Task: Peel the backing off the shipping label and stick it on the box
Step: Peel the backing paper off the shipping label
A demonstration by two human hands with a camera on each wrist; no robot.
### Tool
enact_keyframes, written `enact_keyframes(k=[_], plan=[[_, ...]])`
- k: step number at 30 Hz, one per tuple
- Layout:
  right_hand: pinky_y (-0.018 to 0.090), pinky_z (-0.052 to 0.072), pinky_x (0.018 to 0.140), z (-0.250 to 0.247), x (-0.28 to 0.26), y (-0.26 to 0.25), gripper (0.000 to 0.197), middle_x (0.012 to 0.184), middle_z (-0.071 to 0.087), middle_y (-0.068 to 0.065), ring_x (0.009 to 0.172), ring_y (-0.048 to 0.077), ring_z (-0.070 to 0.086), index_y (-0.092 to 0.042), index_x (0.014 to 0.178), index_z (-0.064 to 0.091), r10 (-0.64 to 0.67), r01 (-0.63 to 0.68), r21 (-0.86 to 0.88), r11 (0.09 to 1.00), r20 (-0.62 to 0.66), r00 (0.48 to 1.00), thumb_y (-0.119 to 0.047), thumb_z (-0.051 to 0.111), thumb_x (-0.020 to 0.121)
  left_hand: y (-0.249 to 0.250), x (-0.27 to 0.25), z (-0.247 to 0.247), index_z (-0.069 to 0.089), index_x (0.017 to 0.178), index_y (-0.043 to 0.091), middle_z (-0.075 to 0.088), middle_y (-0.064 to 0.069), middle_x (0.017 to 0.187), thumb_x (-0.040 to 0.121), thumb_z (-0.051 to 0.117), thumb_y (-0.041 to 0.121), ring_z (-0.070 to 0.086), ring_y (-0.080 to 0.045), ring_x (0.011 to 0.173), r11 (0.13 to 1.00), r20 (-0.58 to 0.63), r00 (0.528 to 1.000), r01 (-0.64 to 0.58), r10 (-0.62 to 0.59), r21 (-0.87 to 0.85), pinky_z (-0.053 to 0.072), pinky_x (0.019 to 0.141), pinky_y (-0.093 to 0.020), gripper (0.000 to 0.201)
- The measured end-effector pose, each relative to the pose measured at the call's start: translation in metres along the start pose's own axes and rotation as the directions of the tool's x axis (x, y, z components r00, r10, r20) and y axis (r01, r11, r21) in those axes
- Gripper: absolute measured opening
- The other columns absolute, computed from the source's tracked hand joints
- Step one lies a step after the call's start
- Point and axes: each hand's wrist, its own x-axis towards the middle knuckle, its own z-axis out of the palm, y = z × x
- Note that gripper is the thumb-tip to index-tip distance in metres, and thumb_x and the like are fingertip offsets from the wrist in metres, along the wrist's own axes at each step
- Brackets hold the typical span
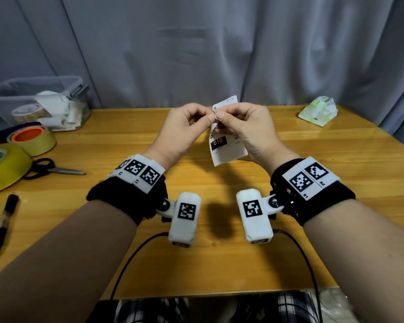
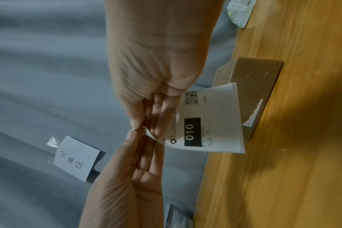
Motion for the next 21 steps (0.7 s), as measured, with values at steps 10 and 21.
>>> enact_keyframes(k=[10, 21], plan=[[0.031, 0.058, 0.075, 0.0009, 0.0004, -0.0025, 0.006, 0.074, 0.067, 0.012, 0.062, 0.015, 0.065, -0.004, 0.083, 0.069, 0.005, -0.005, 0.008, 1.000, 0.007, 1.000, -0.004, 0.064, 0.086, -0.0006, -0.0004, 0.0001, 0.064, 0.086, 0.009, 0.066, -0.004, 0.085, 0.087, 0.059, 0.005, 0.063, -0.009, 0.081, 0.991, 0.025, 0.999, 0.050, -0.047, -0.127, 0.053, 0.083, -0.021, 0.006], [0.042, 0.055, 0.088, 0.0026, 0.0018, 0.0041, 0.008, 0.082, 0.073, 0.012, 0.083, 0.026, 0.068, -0.005, 0.086, 0.073, 0.005, -0.009, 0.092, 0.996, 0.044, 0.999, -0.009, 0.071, 0.079, -0.0020, 0.0021, 0.0068, 0.056, 0.074, 0.020, 0.059, 0.002, 0.077, 0.086, 0.056, 0.010, 0.054, -0.014, 0.079, 0.998, -0.040, 0.998, 0.039, -0.040, -0.040, 0.048, 0.079, -0.030, 0.016]])
